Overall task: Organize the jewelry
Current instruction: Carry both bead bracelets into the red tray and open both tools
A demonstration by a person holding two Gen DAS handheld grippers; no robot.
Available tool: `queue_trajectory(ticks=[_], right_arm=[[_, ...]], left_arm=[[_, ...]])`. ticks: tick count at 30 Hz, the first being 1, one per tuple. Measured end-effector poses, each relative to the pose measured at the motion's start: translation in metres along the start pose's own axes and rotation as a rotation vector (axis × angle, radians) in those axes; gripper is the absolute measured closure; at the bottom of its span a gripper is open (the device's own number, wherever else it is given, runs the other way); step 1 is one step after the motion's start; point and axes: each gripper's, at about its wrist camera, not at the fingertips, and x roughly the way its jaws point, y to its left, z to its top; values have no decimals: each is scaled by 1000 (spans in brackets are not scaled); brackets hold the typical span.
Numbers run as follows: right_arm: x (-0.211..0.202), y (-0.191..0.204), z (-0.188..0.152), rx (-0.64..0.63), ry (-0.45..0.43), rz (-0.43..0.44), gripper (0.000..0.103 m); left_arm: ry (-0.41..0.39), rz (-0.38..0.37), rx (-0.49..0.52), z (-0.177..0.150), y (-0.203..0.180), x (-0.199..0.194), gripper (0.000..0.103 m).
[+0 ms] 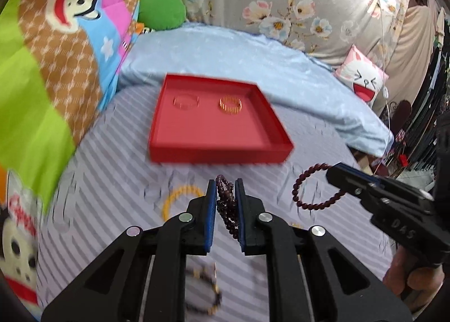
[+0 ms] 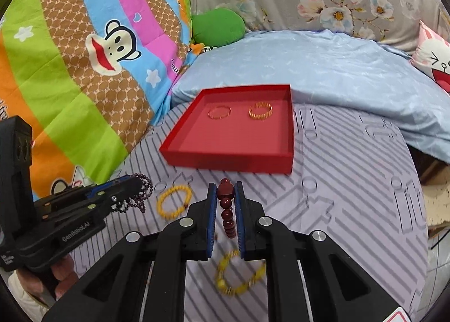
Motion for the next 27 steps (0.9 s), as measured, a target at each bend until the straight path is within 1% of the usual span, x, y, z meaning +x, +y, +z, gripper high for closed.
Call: queue_trajectory(ticks=[3, 4, 6, 8, 9, 10, 12, 13, 17, 18, 20, 24, 26, 27], right_arm=[[23, -4, 33, -5, 4, 12, 91], [32, -5, 44, -6, 9, 19, 91], [51, -9, 64, -1, 12, 18, 91], [70, -12, 78, 8, 27, 30, 91], [78, -14, 83, 18, 32, 37, 91], [94, -17, 91, 33, 50, 55, 91], [118, -20, 100, 53, 75, 65, 91], [130, -21, 103, 59, 89, 68, 91], [171, -27, 107, 93, 150, 85, 91], [178, -28, 106, 97, 161, 83, 91], [197, -33, 104, 103, 198, 68, 91], [218, -43, 102, 95, 232, 0, 91], [220, -50, 101, 92, 230, -39, 89], [218, -52, 100, 89, 218, -52, 88]], left_arm=[[-20, 3, 13, 32, 4, 16, 90], [-23, -8, 16, 46, 6, 25, 90], [-27, -5, 7, 62, 11, 38, 90], [-20, -23, -2, 81, 18, 56, 90], [-4, -47, -9, 90, 22, 68, 90], [4, -60, -12, 96, 24, 77, 90], [7, -63, -18, 105, 28, 94, 90], [20, -61, -19, 110, 30, 106, 90], [70, -67, -37, 118, 39, 145, 90], [83, -73, -44, 118, 42, 154, 90], [106, -59, -68, 118, 50, 171, 90], [153, -37, -97, 116, 64, 198, 90], [173, -17, -87, 114, 67, 207, 89], [174, 8, -68, 113, 67, 209, 89]])
